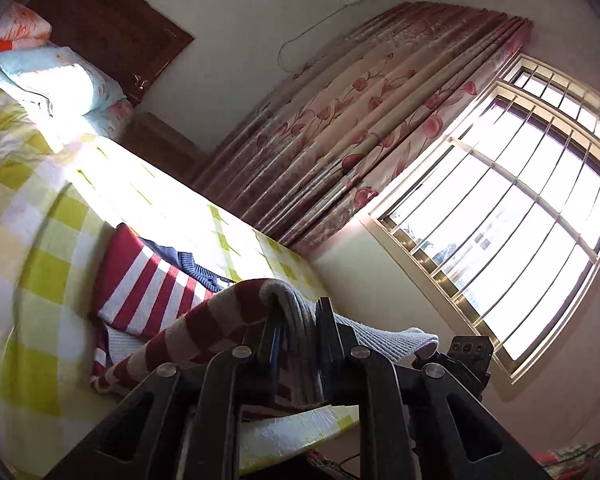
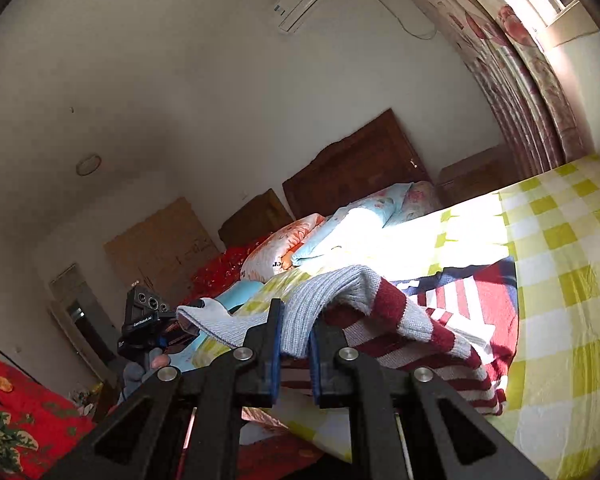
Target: Fold small clothes
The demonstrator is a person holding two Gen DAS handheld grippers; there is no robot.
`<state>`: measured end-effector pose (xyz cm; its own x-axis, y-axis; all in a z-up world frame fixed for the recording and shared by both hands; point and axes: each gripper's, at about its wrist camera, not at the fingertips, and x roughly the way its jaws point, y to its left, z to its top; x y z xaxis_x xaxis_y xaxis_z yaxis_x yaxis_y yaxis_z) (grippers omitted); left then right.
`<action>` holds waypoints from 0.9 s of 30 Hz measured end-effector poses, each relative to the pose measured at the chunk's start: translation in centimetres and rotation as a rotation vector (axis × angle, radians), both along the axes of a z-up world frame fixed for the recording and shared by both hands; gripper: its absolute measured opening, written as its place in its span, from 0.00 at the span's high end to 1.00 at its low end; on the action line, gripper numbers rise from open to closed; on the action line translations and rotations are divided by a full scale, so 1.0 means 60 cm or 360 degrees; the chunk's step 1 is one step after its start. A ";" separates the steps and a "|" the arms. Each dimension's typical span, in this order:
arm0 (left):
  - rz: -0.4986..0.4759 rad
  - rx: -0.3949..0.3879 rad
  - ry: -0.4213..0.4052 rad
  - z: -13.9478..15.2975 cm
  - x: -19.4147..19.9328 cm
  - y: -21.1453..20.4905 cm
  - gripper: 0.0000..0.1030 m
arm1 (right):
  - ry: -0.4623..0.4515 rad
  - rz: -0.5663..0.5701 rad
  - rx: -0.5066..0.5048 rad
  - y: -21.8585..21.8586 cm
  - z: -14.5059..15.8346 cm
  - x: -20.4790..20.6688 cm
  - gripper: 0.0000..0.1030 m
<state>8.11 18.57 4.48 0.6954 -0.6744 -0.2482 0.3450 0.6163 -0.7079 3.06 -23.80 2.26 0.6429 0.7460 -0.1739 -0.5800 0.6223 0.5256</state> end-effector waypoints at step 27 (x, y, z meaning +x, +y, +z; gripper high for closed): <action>0.0352 0.0838 0.0486 -0.208 0.072 -0.019 0.00 | 0.0689 -0.0435 -0.0692 -0.050 -0.196 0.081 0.73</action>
<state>12.46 17.42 -7.98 0.6495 -0.2574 -0.7155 0.0011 0.9413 -0.3376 7.93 -26.81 -9.51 0.6034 0.3700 -0.7064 -0.1649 0.9246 0.3434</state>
